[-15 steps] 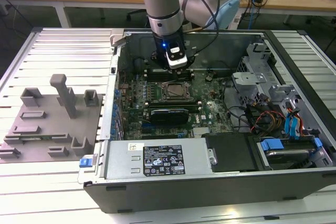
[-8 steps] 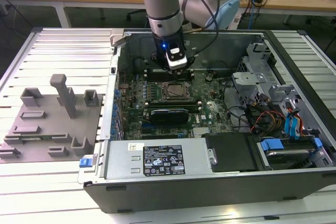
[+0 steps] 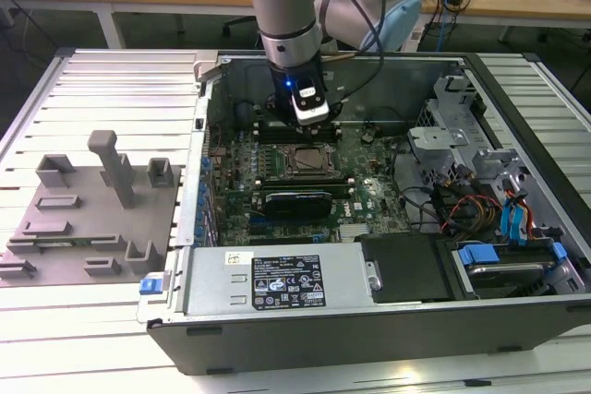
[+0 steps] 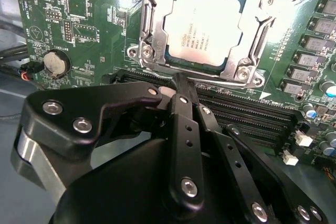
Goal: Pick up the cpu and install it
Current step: 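Install the first cpu locking lever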
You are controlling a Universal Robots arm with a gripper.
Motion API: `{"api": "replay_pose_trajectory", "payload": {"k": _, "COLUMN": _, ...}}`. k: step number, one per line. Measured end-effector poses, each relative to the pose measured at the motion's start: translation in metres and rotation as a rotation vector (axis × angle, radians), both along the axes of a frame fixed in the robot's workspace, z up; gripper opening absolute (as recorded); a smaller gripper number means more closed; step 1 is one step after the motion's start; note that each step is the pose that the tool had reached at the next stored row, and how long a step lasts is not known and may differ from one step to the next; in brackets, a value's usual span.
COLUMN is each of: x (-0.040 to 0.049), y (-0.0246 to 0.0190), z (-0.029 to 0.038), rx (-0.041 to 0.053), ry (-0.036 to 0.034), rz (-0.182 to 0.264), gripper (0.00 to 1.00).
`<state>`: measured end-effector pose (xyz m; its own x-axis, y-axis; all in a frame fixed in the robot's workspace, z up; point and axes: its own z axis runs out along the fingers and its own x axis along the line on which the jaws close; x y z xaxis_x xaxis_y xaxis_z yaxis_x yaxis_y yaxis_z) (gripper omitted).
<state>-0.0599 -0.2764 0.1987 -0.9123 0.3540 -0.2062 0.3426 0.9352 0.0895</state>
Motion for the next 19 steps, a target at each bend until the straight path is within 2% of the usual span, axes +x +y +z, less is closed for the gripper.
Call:
{"api": "replay_pose_trajectory", "payload": {"k": 4, "x": 0.0003, "y": -0.0001, "z": -0.0020, "rx": -0.0045, "ry": 0.0004, "rz": 0.000, "gripper": 0.11}}
{"api": "replay_pose_trajectory", "payload": {"k": 11, "x": 0.0090, "y": 0.0000, "z": -0.0024, "rx": -0.0040, "ry": -0.0001, "rz": 0.000, "gripper": 0.11}}
{"api": "replay_pose_trajectory", "payload": {"k": 15, "x": 0.0093, "y": 0.0000, "z": -0.0024, "rx": -0.0032, "ry": -0.0001, "rz": 0.000, "gripper": 0.11}}
{"api": "replay_pose_trajectory", "payload": {"k": 17, "x": 0.0093, "y": -0.0001, "z": -0.0023, "rx": 0.0049, "ry": 0.0000, "rz": 0.000, "gripper": 0.11}}
{"api": "replay_pose_trajectory", "payload": {"k": 19, "x": 0.0092, "y": -0.0001, "z": -0.0023, "rx": 0.0204, "ry": 0.0001, "rz": 0.000, "gripper": 0.11}}
